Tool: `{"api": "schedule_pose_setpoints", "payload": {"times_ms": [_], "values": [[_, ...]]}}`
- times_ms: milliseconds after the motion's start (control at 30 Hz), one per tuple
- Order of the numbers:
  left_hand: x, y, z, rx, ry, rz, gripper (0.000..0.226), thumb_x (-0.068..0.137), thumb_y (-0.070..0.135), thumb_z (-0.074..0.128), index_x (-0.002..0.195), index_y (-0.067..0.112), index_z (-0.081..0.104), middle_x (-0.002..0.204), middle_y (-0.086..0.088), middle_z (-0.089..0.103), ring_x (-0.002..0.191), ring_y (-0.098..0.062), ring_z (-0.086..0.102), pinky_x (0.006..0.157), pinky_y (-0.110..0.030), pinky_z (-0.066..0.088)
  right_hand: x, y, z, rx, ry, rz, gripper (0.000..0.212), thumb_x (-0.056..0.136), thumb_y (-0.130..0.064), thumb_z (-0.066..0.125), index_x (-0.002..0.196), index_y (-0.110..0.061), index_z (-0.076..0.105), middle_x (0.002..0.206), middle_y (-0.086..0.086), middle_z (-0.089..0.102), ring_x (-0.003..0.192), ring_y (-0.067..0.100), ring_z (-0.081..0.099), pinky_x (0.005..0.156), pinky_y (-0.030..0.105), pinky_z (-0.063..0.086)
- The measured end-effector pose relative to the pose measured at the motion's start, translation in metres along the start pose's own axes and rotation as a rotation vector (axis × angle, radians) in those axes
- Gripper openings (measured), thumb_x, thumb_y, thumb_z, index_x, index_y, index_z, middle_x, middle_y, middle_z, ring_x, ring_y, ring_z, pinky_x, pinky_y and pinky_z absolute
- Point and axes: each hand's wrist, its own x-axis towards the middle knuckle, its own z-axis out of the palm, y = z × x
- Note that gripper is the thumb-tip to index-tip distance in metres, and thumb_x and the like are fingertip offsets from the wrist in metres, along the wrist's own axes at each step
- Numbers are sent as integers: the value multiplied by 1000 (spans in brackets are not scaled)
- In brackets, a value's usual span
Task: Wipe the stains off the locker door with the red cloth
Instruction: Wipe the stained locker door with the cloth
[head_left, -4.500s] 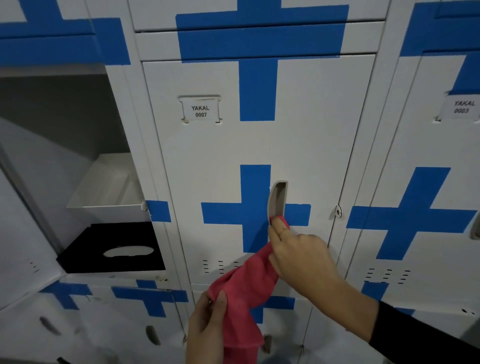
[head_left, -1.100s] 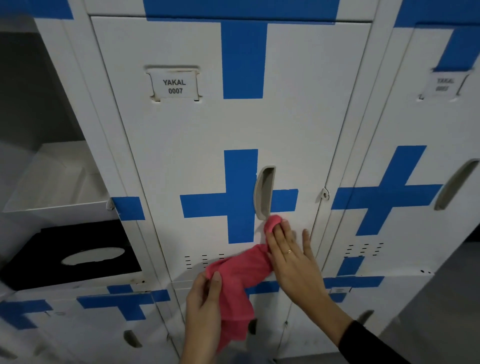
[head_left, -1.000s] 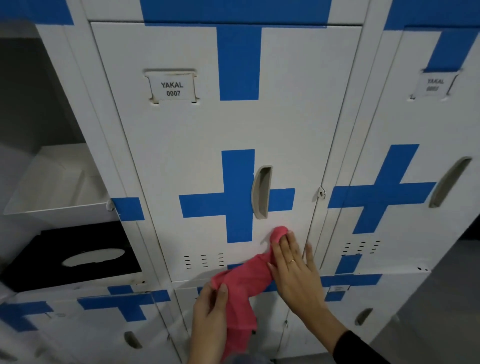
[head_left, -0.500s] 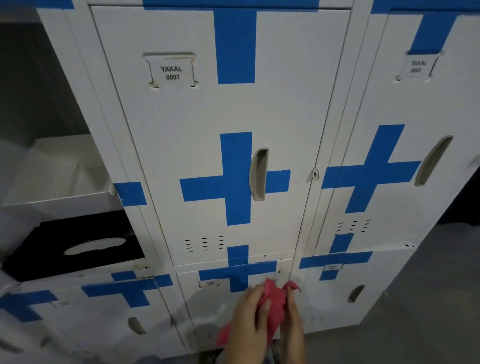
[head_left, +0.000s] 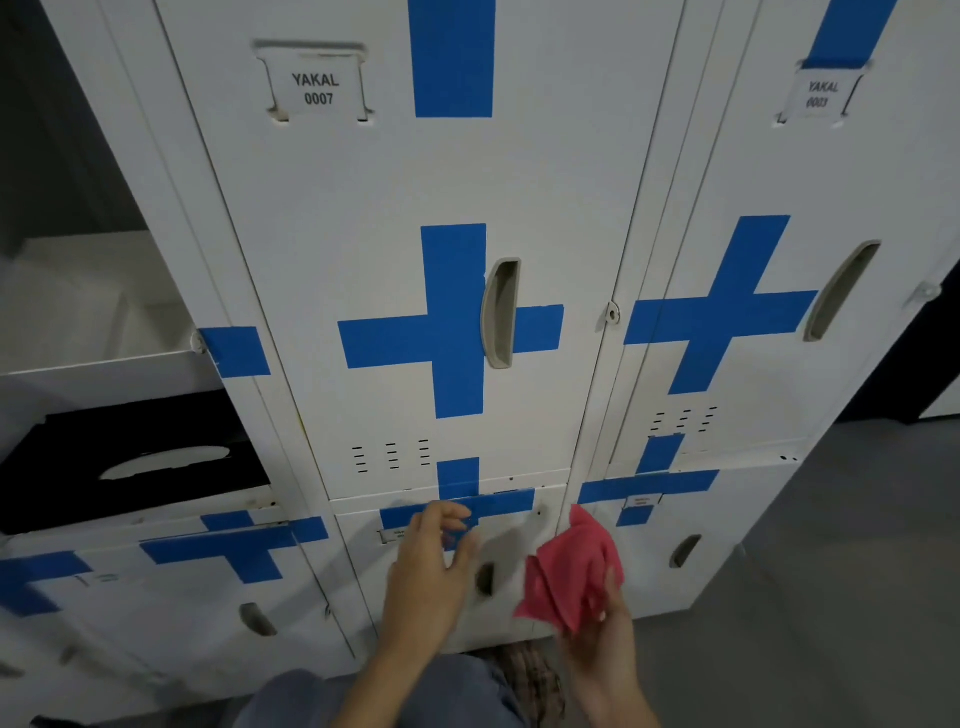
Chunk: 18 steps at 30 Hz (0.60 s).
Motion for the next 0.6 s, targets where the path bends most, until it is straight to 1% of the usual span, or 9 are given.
{"api": "schedule_pose_setpoints", "payload": {"times_ms": [33,67,133,233,300,400,467,533,600], "values": [[-1,-6,-5,-31,-12,-17,11,90,30,55,100,34,52,99,17,55,95,-3,57,75,-15,46,15,-5,3,7,43,-71,39,96,-36,51,127,-15,58,119,17,64,100,33,63,87,47,55],[-2,-11,-9,-54,-25,-36,10,91,28,54,97,35,52,98,17,56,93,-3,58,71,-12,43,27,-5,8,-9,177,-140,42,96,-35,54,133,-16,55,125,15,61,101,29,62,93,46,52],[-5,-19,-17,-84,-44,-85,10,92,27,52,96,36,52,98,18,56,90,0,56,67,-10,41,57,12,17,-40,348,-179,42,96,-29,57,136,-16,54,129,11,59,107,25,60,101,45,47],[-9,-28,-25,-95,-67,-149,11,92,28,51,102,33,54,98,20,55,91,0,55,70,-11,41,79,30,66,-9,381,-119,41,97,-29,56,137,-24,51,123,2,60,112,23,58,105,45,44],[-9,-35,-29,-113,-60,-199,12,92,29,51,103,33,54,100,16,55,95,-6,57,74,-18,43,90,43,87,-4,457,-134,42,98,-32,54,139,-27,49,123,-1,59,112,23,56,105,45,43],[-8,-42,-36,-133,-26,-252,11,91,29,51,94,39,52,100,13,56,97,-14,58,73,-21,42,86,60,89,-53,477,-255,41,98,-29,54,138,-22,52,129,3,60,117,26,55,107,44,41],[-5,-45,-40,-150,19,-264,15,92,25,52,92,41,52,100,12,56,97,-14,59,73,-22,42,84,66,93,-80,445,-323,41,98,-26,54,138,-20,52,126,-1,59,119,24,54,109,40,39],[-4,-47,-44,-166,54,-263,21,92,20,52,91,41,52,99,11,56,96,-14,58,76,-23,42,76,72,104,-106,423,-382,41,98,-26,54,139,-19,50,122,-4,58,117,20,53,107,36,38],[-2,-47,-49,-174,69,-254,21,92,16,52,94,36,54,101,7,58,98,-16,57,80,-25,43,67,81,115,-139,390,-434,46,99,-26,53,143,-17,46,125,-2,59,116,18,53,106,35,39]]}}
